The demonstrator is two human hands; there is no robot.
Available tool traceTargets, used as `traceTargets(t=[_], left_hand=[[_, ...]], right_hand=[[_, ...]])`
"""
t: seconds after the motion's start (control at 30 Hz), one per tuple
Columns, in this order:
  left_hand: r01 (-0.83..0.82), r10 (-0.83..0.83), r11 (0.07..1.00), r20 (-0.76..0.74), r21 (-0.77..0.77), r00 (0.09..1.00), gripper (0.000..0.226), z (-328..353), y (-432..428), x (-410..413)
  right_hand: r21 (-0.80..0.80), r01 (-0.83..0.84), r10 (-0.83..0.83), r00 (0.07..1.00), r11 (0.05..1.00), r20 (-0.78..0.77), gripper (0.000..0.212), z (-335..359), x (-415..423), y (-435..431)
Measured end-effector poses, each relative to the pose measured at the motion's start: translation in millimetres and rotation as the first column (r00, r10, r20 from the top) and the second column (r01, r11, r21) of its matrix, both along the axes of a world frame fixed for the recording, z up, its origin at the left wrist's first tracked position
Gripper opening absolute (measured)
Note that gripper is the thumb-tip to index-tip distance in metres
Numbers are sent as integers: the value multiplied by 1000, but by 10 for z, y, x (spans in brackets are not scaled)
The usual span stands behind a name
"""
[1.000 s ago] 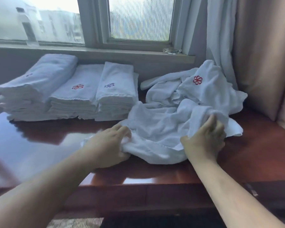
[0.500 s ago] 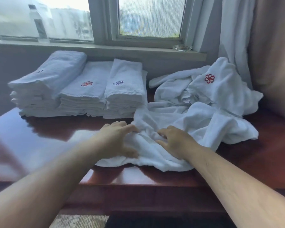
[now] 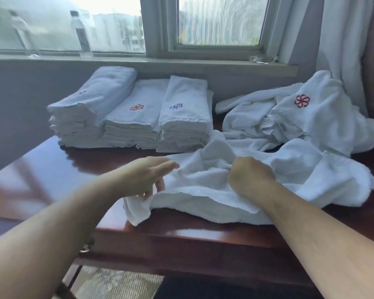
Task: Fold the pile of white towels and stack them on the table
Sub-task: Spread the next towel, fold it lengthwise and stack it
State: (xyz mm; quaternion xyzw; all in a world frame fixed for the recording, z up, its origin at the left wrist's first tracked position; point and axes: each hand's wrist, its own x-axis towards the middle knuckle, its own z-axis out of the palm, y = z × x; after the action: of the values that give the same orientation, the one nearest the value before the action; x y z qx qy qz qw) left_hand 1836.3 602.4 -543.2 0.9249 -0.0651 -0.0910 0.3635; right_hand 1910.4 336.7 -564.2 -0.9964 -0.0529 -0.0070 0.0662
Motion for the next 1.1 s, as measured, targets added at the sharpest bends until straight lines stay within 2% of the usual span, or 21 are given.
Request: traceTargets(t=[0.07,0.1,0.13,0.17,0.23,0.33,0.4,0.47,0.5,0.53,0.6,0.63,0.67,0.7,0.77,0.83,0.9,0.93,1.0,1.03,1.1], left_hand=[[-138,111,985,234,104,966,12,-22,-11,164],[-203,141,968,352,146,925,12,-41,-42,235],[-223,138,958,391,179,910,16,-66,-68,306],[-200,107,952,361,231,926,24,-98,-94,388],[-111,41,923,194,368,980,59,-155,-166,496],[-112,76,926,113,360,991,88,-211,-243,524],[-133,99,915,108,381,989,75,-210,-300,503],[-150,93,851,137,504,986,39,-147,-374,471],[-204,106,813,206,545,973,30,-107,-402,442],[-305,135,787,331,536,934,25,-73,-417,412],[-542,190,755,668,369,720,15,-48,-402,348],[-627,217,731,780,268,587,19,-56,-388,314],[-677,233,699,823,229,518,29,-66,-359,283],[-703,238,656,809,274,538,46,-85,-320,262],[-640,253,600,646,479,720,86,-180,-252,248],[-400,148,702,428,589,892,105,-281,-198,237],[-149,19,805,227,574,974,100,-347,-197,188],[-97,-3,814,171,572,985,97,-373,-200,158],[-160,55,786,190,598,980,91,-392,-200,152],[-228,128,778,208,585,970,85,-352,-191,151],[-334,260,792,213,511,942,56,-207,-154,153]], right_hand=[[61,-89,80,988,994,132,18,-50,-9,-26],[120,-179,154,969,977,195,27,-80,-19,-41],[197,-269,228,952,943,205,37,-103,-43,-55],[267,-338,300,938,902,172,43,-127,-71,-68],[249,-396,384,918,884,98,37,-177,-122,-87],[209,-352,325,933,912,156,40,-236,-137,-96],[270,-330,296,942,904,160,44,-193,-132,-52],[213,-345,325,938,914,123,29,-152,-107,10],[178,-345,331,938,921,107,17,-130,-109,48],[167,-341,324,938,925,119,14,-125,-118,80],[231,-350,287,920,908,266,18,-155,-153,135],[276,-360,248,896,891,368,17,-178,-181,150],[303,-363,208,873,881,442,18,-192,-198,165],[299,-358,189,861,885,471,20,-211,-191,166],[230,-332,229,895,915,383,34,-244,-157,162],[175,-322,290,939,930,184,50,-276,-154,151],[108,-345,340,939,933,62,52,-283,-161,145],[70,-351,347,936,934,60,46,-282,-167,143],[89,-338,325,937,937,130,40,-242,-188,145],[148,-324,300,939,934,168,46,-215,-199,150],[201,-285,252,952,937,176,55,-164,-181,169]])
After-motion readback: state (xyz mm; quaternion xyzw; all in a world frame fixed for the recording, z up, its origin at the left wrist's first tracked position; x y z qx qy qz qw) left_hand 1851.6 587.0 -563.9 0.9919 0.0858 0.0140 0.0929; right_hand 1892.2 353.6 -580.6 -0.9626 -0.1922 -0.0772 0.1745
